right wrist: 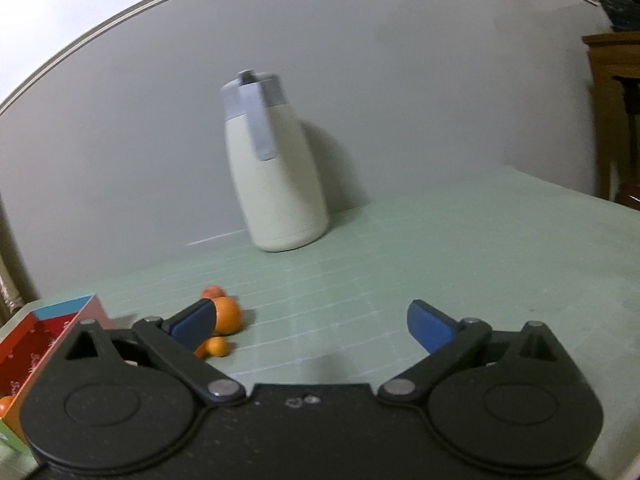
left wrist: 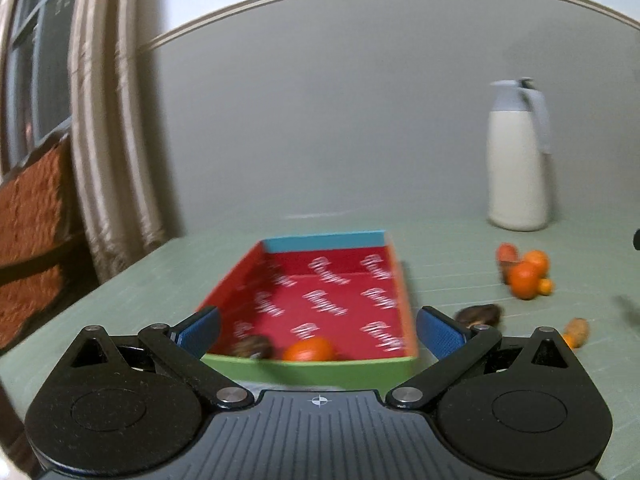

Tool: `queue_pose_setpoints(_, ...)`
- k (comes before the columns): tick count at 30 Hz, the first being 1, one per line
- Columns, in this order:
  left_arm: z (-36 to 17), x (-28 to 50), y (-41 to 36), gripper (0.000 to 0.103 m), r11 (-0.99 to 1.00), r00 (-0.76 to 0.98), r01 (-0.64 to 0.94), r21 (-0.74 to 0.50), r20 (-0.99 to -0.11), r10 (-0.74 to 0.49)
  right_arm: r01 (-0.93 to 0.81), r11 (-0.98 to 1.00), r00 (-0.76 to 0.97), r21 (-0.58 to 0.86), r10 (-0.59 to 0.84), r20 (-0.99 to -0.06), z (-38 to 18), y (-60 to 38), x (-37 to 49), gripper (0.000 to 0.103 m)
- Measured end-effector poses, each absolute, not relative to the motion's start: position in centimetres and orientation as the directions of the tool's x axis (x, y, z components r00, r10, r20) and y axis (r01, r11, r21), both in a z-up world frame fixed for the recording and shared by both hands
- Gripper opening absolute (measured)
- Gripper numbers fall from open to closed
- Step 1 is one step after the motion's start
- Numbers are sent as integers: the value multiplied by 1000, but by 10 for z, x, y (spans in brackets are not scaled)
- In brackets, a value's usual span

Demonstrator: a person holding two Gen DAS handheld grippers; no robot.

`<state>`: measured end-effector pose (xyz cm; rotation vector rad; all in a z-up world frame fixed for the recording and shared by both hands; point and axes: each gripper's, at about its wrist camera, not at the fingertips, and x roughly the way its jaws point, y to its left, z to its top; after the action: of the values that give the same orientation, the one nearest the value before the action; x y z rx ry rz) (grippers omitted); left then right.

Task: Organize fruits
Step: 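Return the left gripper to the second chestnut and close on it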

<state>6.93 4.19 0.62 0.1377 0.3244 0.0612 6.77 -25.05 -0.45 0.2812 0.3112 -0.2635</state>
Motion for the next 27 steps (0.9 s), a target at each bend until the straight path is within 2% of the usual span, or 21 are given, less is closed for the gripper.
queue_pose_setpoints(4, 6, 66, 15, 103, 985, 957, 19, 172, -287, 32, 334, 910, 909, 247, -242, -339, -5, -270, 54, 102)
queue_pose_setpoints(9, 2, 67, -14, 103, 979, 952, 90, 185, -304, -30, 383, 884, 894, 268, -282, -348, -8, -289, 39, 102)
queue_pose_setpoints(23, -9, 91, -57, 102, 966, 932, 158, 205, -355, -77, 456, 847, 862, 272, -345, -372, -17, -325, 16, 102)
queue_pose_setpoints(25, -11, 96, -60, 98, 965, 927, 162, 205, -366, -78, 465, 843, 857, 271, -352, -377, -19, -328, 14, 102)
queue_pose_setpoints(27, -12, 104, -62, 84, 964, 918, 167, 209, -389, -75, 472, 837, 855, 277, -359, -375, -20, -331, 11, 102)
